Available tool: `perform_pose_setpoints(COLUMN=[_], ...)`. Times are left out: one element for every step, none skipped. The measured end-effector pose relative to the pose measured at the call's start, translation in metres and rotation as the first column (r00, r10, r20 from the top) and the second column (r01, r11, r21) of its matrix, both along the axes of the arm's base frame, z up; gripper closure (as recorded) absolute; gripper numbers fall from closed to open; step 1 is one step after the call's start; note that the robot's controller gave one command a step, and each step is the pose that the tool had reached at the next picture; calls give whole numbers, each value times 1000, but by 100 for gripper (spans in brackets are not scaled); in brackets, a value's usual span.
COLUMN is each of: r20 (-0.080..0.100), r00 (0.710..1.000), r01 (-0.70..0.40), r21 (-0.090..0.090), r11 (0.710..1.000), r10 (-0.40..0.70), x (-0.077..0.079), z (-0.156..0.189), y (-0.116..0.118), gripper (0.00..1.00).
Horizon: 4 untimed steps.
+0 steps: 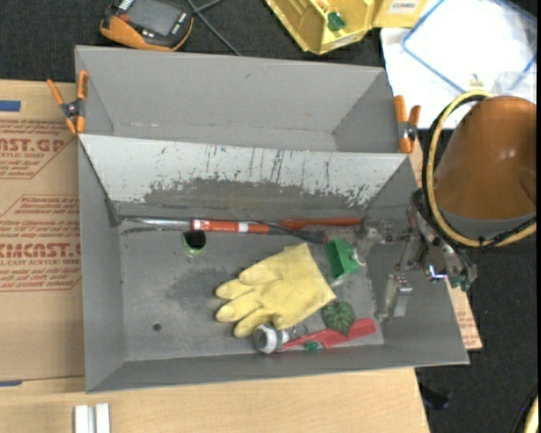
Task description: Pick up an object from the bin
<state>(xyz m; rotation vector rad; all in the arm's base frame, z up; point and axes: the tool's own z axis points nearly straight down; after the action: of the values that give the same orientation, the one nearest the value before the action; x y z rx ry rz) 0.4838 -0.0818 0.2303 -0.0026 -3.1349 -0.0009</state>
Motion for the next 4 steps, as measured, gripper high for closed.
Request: perform_pose_setpoints(r20=[8,12,16,12], r00=[1000,998,975,995], r01=[-2,-68,-220,-96], r21=[-1,-2,-6,1], r11=[1000,998,975,995], r10=[2,68,220,96], x=[2,65,66,67], z=[4,-142,-106,-163], y=[0,77,75,85], gripper=[0,0,0,0])
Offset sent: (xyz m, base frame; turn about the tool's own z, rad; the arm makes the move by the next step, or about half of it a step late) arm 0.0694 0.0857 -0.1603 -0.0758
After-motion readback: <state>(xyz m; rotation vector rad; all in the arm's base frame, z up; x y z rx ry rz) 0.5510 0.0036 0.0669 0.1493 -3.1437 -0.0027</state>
